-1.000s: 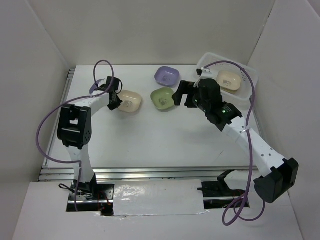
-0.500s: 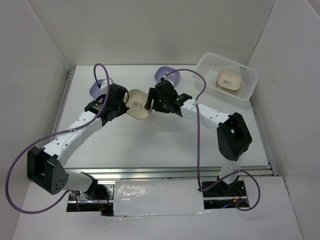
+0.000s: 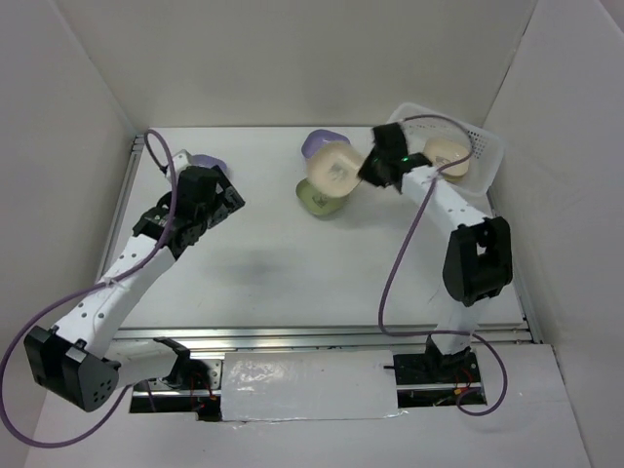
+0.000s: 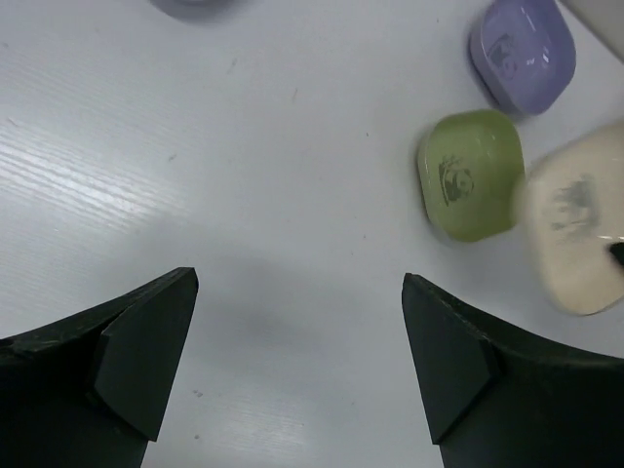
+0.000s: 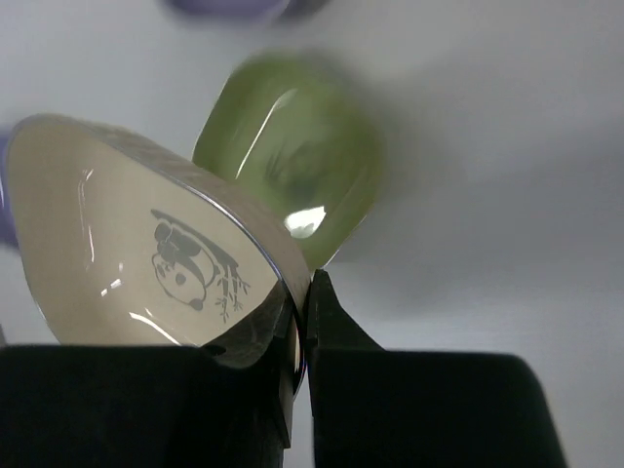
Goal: Place the plates into the plastic bin on the countertop
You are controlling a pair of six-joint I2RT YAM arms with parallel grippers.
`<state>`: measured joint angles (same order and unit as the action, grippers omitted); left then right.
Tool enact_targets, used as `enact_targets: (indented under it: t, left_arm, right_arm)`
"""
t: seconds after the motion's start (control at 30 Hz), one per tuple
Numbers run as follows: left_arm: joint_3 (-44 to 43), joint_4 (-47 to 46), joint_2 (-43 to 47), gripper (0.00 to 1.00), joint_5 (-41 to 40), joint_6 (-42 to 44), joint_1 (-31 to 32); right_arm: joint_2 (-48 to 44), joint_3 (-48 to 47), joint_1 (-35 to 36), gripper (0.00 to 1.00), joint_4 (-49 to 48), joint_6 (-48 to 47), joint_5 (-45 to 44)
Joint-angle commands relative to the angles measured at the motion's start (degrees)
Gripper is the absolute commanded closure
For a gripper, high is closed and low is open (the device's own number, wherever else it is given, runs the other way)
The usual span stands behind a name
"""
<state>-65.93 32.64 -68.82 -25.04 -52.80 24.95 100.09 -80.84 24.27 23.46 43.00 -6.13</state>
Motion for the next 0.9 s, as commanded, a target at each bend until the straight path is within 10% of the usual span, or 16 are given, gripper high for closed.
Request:
enact_targets:
  t: [0.0,0.3,0.7,0.8,0.87]
  left_arm:
    - [-2.27,2.07,1.58,0.01,1.21,-0.2,-4.2]
    - [-4.46,0.67,-4.91,0.01,4.91,1.03,-7.81]
    - [-5.97,-0.47,-10.11,0.01,6.76,3.49,-9.22]
    - [-5.61,-0.65,-9.76,0.01,6.49,4.19,-9.57]
    - [-5.7,-0.48,-9.93,0.01,6.67,4.45,-10.44]
  right_arm:
    - [2.89,-12.66,-14.66,1.0,8.59,-6.0,-5.56]
    - [8.88,-13.74,-34.89,1.0,3.7,17.35,-6.43]
    - [20.84,-26.81,-37.37,0.96,9.84,33.8,-9.95]
    - [22.42,-28.75,-37.63,0.75,10.29,33.47,-10.13]
    - [23.13,-30.16,-37.63,0.38,11.6,33.64,-10.48]
